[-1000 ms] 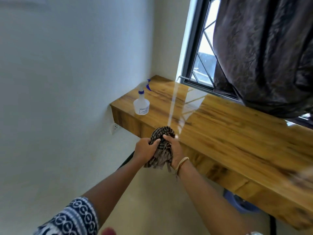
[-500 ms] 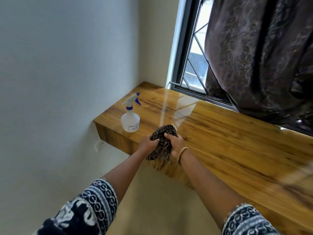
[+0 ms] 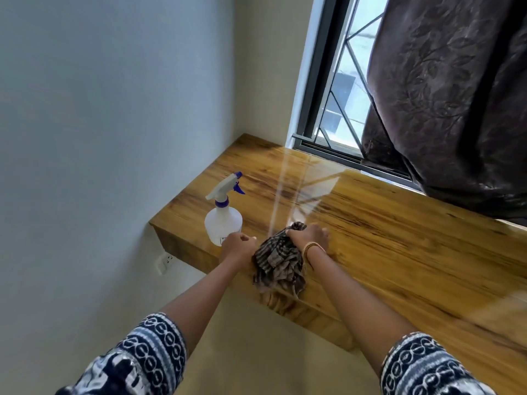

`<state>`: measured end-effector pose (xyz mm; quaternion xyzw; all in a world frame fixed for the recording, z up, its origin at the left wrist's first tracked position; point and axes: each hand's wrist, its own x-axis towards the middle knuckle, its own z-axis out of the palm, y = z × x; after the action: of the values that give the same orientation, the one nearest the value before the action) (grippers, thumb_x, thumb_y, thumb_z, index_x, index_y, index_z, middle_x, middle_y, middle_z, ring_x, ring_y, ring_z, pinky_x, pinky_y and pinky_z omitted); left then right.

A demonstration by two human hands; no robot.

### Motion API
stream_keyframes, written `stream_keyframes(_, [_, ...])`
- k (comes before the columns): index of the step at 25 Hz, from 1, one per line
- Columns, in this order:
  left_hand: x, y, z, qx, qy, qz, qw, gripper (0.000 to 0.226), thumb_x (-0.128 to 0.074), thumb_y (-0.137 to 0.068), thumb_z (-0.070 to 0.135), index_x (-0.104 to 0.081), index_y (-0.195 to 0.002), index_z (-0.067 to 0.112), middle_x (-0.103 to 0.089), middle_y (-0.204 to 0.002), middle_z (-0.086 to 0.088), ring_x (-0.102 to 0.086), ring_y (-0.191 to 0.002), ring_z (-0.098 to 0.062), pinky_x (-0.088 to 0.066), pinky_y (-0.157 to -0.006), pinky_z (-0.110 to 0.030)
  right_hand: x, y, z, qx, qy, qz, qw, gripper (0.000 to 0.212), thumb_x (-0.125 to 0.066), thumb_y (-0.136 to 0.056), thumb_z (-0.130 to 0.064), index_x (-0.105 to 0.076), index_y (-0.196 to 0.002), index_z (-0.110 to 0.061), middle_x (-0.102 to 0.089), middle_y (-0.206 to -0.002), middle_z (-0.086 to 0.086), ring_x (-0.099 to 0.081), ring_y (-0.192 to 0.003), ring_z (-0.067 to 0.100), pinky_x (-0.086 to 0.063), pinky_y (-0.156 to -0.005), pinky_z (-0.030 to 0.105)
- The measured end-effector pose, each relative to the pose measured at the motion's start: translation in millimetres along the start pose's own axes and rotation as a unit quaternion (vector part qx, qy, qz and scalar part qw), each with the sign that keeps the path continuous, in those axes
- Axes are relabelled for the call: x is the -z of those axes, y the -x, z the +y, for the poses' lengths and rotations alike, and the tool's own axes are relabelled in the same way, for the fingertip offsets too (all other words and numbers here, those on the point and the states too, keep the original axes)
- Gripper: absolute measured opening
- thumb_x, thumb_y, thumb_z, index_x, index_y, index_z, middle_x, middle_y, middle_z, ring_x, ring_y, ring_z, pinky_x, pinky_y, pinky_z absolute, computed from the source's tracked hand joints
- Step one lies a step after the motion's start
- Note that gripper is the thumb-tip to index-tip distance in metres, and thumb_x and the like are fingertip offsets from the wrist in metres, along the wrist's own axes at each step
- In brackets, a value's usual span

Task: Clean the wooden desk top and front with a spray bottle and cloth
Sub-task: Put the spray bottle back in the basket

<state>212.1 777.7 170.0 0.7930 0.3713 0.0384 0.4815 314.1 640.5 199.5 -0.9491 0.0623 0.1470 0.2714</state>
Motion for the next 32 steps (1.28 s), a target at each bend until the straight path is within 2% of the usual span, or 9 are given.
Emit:
stream_keyframes(2, [13.8, -3.0, -10.9, 0.015, -0.011, 0.062, 0.998, 0.029, -0.060, -0.091, 0.028, -0.068, -0.073, 0.006, -0.069, -0.080, -0.006, -0.063, -0.083, -0.022, -0.054, -0.078, -0.031, -8.0, 11.2, -31.1, 0.086, 0.015, 0.086, 0.992, 0.068, -0.076, -0.075, -0.047, -0.050, -0.125, -0.008, -0.049, -0.127, 0.013, -0.047, -0.119, 0.031, -0.044, -0.094, 0.038])
stream_keyframes(4, [24.3, -4.7, -23.5, 0.026, -0.010, 0.070, 0.997, 0.027, -0.061, -0.089, 0.032, -0.069, -0.081, 0.007, -0.069, -0.090, -0.008, -0.063, -0.092, -0.022, -0.054, -0.077, -0.028, -25.9, 19.0, -67.8, 0.189, -0.044, 0.062, 0.979, 0.064, -0.077, -0.073, -0.044, -0.051, -0.123, -0.013, -0.049, -0.126, 0.009, -0.047, -0.117, 0.026, -0.043, -0.094, 0.035])
stream_keyframes(7, [35.6, -6.5, -33.4, 0.031, -0.023, 0.067, 0.997, 0.033, -0.061, -0.090, 0.036, -0.069, -0.091, 0.004, -0.069, -0.097, -0.014, -0.065, -0.093, -0.028, -0.048, -0.064, -0.022, -54.1, 27.6, -115.2, 0.210, -0.153, -0.226, 0.939, 0.074, -0.082, -0.073, -0.034, -0.050, -0.136, -0.014, -0.050, -0.139, 0.004, -0.048, -0.124, 0.021, -0.041, -0.096, 0.031])
stream_keyframes(9, [42.6, -4.9, -33.3, 0.034, -0.039, 0.101, 0.994, 0.035, -0.061, -0.091, 0.039, -0.069, -0.096, 0.005, -0.071, -0.099, -0.012, -0.066, -0.089, -0.025, -0.045, -0.059, -0.021, -67.7, 30.1, -126.5, 0.211, -0.155, -0.304, 0.916, 0.076, -0.083, -0.075, -0.031, -0.048, -0.140, -0.014, -0.050, -0.142, 0.007, -0.049, -0.127, 0.024, -0.041, -0.095, 0.032])
stream_keyframes(12, [53.4, -1.6, -35.5, 0.030, -0.061, 0.154, 0.986, 0.046, -0.069, -0.085, 0.046, -0.064, -0.111, 0.008, -0.069, -0.111, -0.009, -0.066, -0.099, -0.024, -0.054, -0.070, -0.028, -81.2, 32.9, -124.0, 0.230, -0.201, -0.269, 0.913, 0.056, -0.080, -0.079, -0.031, -0.060, -0.128, -0.013, -0.060, -0.132, 0.009, -0.055, -0.119, 0.024, -0.047, -0.093, 0.033])
stream_keyframes(16, [63.3, 3.0, -32.7, -0.008, -0.002, 0.159, 0.987, 0.070, -0.081, -0.075, 0.043, -0.044, -0.125, 0.011, -0.055, -0.123, -0.011, -0.058, -0.107, -0.024, -0.043, -0.062, -0.019, -75.2, 35.0, -110.6, 0.213, -0.290, -0.215, 0.908, 0.048, -0.082, -0.077, -0.034, -0.068, -0.119, -0.014, -0.067, -0.120, 0.002, -0.060, -0.108, 0.018, -0.049, -0.092, 0.034])
stream_keyframes(20, [56.3, 16.6, -14.4, -0.099, 0.075, 0.089, 0.988, 0.075, -0.079, -0.078, 0.037, -0.041, -0.138, 0.016, -0.055, -0.129, -0.005, -0.057, -0.105, -0.018, -0.048, -0.066, -0.019, -37.5, 29.5, -86.3, 0.166, -0.354, -0.151, 0.908, 0.048, -0.088, -0.066, -0.040, -0.075, -0.104, -0.014, -0.074, -0.106, 0.001, -0.069, -0.098, 0.019, -0.056, -0.085, 0.035])
stream_keyframes(25, [11.0, 64.9, 22.0, -0.149, 0.118, 0.028, 0.981, 0.067, -0.081, -0.076, 0.035, -0.053, -0.134, 0.015, -0.064, -0.117, -0.001, -0.063, -0.093, -0.011, -0.046, -0.063, -0.013, 35.9, 41.2, -16.2, 0.211, -0.347, -0.072, 0.911, 0.036, -0.085, -0.070, -0.041, -0.077, -0.096, -0.017, -0.076, -0.096, 0.000, -0.070, -0.087, 0.015, -0.055, -0.071, 0.028])
stream_keyframes(32, [-96.2, 179.8, 58.9, -0.204, 0.078, -0.072, 0.973, 0.073, -0.084, -0.069, 0.043, -0.056, -0.132, 0.018, -0.069, -0.105, 0.000, -0.067, -0.091, -0.015, -0.056, -0.071, -0.031, 132.8, 89.0, 149.6, 0.173, -0.342, 0.059, 0.922, 0.027, -0.081, -0.075, -0.041, -0.074, -0.090, -0.020, -0.074, -0.089, -0.001, -0.067, -0.080, 0.011, -0.053, -0.068, 0.027])
